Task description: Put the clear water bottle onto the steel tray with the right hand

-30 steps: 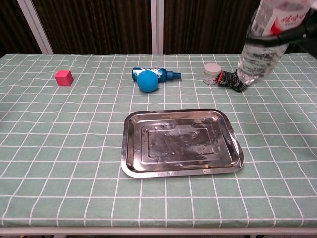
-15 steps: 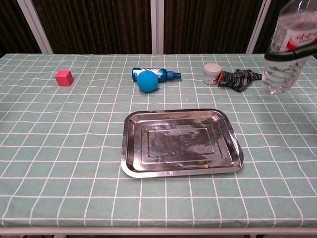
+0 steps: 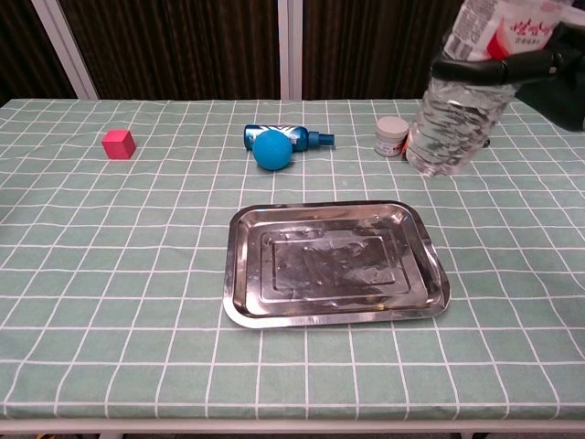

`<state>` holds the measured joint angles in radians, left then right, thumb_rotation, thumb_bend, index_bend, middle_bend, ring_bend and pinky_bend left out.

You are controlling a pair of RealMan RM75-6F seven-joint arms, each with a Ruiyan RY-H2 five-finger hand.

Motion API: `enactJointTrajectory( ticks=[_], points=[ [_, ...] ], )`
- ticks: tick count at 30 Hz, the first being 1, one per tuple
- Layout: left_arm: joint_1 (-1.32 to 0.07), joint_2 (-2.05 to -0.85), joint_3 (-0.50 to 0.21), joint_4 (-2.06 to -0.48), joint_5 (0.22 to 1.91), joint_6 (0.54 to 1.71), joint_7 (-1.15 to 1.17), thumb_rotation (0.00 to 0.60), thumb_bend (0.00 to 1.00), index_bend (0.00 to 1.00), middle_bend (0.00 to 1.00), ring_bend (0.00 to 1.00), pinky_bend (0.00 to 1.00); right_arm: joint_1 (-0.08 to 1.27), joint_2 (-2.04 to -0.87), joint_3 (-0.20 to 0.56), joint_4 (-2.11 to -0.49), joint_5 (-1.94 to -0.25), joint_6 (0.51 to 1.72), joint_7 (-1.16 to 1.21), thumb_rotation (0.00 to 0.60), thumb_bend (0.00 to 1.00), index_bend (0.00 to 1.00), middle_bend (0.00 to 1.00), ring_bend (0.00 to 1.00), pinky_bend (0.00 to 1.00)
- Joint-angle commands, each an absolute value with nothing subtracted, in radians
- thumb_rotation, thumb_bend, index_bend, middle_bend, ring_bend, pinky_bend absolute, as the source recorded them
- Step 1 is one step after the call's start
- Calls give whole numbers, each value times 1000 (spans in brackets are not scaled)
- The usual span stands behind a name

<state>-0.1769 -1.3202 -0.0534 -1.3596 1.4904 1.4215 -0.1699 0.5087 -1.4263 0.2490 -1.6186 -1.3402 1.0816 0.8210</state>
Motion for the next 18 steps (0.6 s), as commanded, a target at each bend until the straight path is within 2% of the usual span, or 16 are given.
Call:
enactJointTrajectory(
  ticks=[1, 6, 9, 14, 18],
  points=[
    [-180, -1326, -56, -1359, 1492, 1421, -172, 600, 241, 162, 180, 87, 188, 466, -1389, 211, -1489, -1374, 1101, 862, 600, 94, 704, 581, 390, 444],
    [-183, -1332, -55, -1352, 1494, 1418, -184, 600, 241, 163, 180, 87, 189, 420, -1315, 204, -1525, -1382, 1156, 836, 600, 93, 704, 583, 389, 444],
    [-180, -1332, -52, -1349, 1496, 1422, -189, 600, 241, 163, 180, 87, 189, 454, -1346, 211, -1520, -1363, 1100, 823, 600, 93, 704, 583, 389, 444],
    [-176, -1325, -50, -1358, 1495, 1424, -174, 600, 241, 162, 180, 87, 189, 595, -1487, 272, -1510, -1331, 979, 756, 600, 94, 704, 582, 389, 443],
    [-182, -1330, -57, -1357, 1487, 1416, -175, 600, 241, 163, 180, 87, 188, 549, -1425, 271, -1544, -1340, 1052, 704, 600, 94, 704, 582, 390, 444]
  ],
)
